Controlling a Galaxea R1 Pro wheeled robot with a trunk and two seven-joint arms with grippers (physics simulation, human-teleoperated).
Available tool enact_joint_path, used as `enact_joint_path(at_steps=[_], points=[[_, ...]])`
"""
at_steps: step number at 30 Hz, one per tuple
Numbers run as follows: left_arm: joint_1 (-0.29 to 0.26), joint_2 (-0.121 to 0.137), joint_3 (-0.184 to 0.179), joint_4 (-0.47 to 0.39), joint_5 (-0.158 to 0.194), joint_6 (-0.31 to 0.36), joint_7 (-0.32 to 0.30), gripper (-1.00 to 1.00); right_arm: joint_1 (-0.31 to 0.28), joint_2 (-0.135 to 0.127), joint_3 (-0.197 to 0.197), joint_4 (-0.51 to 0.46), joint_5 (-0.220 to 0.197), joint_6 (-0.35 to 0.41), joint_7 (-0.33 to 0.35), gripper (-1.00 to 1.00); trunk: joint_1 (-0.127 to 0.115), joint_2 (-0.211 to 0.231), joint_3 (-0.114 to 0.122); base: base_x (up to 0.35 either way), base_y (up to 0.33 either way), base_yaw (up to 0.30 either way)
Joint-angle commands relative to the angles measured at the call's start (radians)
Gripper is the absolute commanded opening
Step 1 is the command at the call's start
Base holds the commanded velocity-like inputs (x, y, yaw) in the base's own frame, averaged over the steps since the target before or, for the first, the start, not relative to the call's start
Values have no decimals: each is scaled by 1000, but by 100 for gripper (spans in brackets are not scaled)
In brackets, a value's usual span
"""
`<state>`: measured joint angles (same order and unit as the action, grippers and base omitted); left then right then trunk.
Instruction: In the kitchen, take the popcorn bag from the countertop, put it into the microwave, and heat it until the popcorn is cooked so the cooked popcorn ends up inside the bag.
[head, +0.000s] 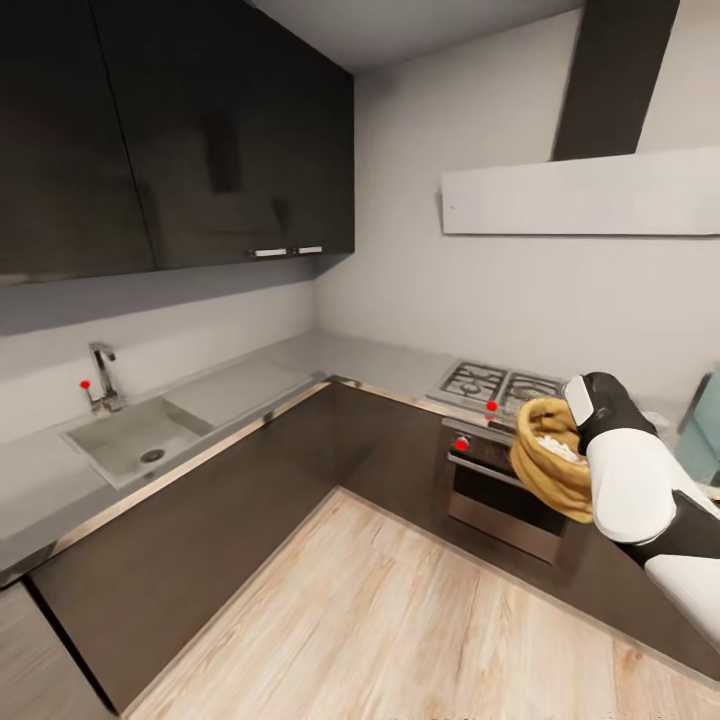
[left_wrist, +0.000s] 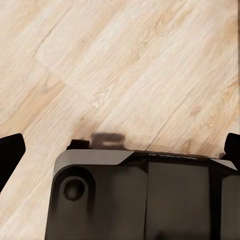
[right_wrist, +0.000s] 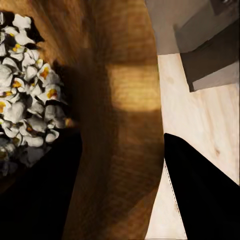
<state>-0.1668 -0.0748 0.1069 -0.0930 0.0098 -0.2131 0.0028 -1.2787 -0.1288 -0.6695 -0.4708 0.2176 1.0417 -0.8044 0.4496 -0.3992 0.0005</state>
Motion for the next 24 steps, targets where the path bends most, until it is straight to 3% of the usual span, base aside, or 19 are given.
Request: enact_joint_path(at_steps=[1,11,24], points=[[0,0,6,1,1,-3,0,100,-1,1,-5,0,9,5,-2,-100,0,-1,0,-25,0,-275],[0,0,5,1,1,-3,0,100,1,4,-5,0,5,5,-8,-100,0,-1,0,-295,0,-281],[0,-2,5,1,1,-3,0,100,7,-1,-7,5,5,5,25,-100,0,-1,0,-341,0,-7]])
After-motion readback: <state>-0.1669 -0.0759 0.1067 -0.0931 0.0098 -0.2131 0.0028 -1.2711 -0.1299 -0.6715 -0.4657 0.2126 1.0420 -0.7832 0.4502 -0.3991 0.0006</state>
